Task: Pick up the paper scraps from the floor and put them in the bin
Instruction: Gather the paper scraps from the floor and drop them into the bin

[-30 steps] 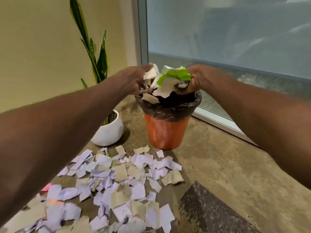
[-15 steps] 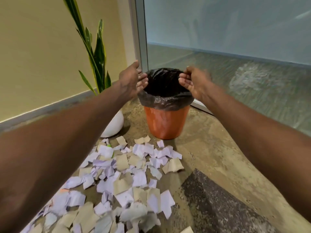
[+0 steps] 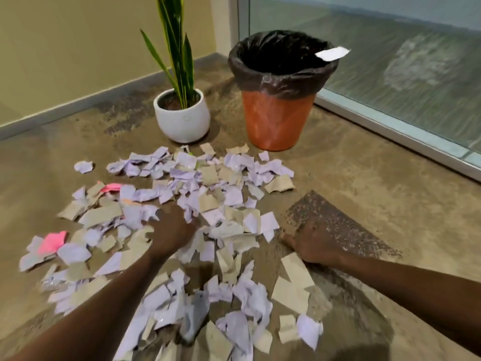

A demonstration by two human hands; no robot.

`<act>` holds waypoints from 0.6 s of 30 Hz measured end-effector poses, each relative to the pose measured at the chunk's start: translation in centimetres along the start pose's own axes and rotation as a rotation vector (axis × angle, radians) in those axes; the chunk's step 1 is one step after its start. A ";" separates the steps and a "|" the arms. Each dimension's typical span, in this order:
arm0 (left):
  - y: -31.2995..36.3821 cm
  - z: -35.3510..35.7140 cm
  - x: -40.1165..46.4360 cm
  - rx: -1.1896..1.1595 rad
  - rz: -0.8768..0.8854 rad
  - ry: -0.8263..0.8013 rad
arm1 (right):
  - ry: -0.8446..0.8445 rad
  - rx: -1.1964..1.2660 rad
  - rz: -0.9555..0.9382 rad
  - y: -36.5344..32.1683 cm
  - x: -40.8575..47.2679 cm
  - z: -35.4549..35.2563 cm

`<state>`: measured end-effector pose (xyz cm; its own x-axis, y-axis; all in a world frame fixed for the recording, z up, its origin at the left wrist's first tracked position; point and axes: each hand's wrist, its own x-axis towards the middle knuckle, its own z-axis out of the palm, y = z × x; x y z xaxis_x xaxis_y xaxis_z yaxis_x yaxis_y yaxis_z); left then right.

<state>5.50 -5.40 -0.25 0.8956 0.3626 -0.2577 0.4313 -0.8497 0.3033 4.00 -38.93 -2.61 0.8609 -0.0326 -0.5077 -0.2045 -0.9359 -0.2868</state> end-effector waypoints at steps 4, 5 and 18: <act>-3.9 2.4 -1.3 -0.107 -0.205 -0.190 | -0.058 0.068 -0.212 -3.4 -2.5 3.4; -4.1 2.5 -1.3 -0.128 -0.188 -0.201 | -0.078 0.149 -0.263 -4.9 -2.6 3.9; -4.9 0.6 -1.0 -0.092 0.011 -0.395 | -0.191 0.060 -0.303 -10.1 5.8 -1.4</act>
<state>2.44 -1.87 -2.01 0.7969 0.1635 -0.5815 0.4459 -0.8086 0.3838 11.74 -30.12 -1.53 0.7855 0.3148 -0.5328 0.0152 -0.8705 -0.4920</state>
